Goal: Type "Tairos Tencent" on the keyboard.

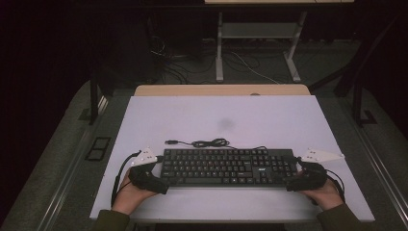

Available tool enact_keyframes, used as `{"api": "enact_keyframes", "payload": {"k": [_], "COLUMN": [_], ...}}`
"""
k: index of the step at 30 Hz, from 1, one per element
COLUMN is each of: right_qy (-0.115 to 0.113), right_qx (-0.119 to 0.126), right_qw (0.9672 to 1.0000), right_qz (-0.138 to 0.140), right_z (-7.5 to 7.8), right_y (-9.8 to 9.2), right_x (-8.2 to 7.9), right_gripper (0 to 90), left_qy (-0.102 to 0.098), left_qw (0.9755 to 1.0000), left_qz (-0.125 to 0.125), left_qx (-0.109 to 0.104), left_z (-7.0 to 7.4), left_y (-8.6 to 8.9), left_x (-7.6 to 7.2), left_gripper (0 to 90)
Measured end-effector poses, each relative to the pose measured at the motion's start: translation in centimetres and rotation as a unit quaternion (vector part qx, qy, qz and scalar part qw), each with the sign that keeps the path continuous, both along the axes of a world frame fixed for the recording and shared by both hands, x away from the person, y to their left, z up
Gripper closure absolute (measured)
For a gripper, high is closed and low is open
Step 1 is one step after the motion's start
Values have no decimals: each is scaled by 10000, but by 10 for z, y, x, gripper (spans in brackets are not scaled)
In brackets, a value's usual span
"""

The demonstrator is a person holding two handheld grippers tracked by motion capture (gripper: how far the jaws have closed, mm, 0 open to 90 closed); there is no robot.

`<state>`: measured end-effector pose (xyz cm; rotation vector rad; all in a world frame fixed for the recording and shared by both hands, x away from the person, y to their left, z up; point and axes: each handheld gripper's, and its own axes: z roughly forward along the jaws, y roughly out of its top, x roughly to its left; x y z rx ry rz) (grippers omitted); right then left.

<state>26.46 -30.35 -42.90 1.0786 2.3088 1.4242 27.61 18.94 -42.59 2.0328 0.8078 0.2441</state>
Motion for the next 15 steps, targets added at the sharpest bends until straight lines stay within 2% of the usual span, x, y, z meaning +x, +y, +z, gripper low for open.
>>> {"api": "enact_keyframes", "payload": {"k": [5,15], "right_qy": [39,-13], "right_qx": [31,-5], "right_qw": [10000,10000], "right_qz": [-33,39], "right_z": [-5,-7], "right_y": [-7,-5], "right_x": [-2,0], "right_gripper": [123,123], "left_qy": [2,10], "left_qw": [10000,10000], "left_qz": [-37,-53], "left_qx": [56,62], "left_z": [-2,-3], "left_y": [-1,0], "left_x": [1,1], "left_gripper": [0,0]}}
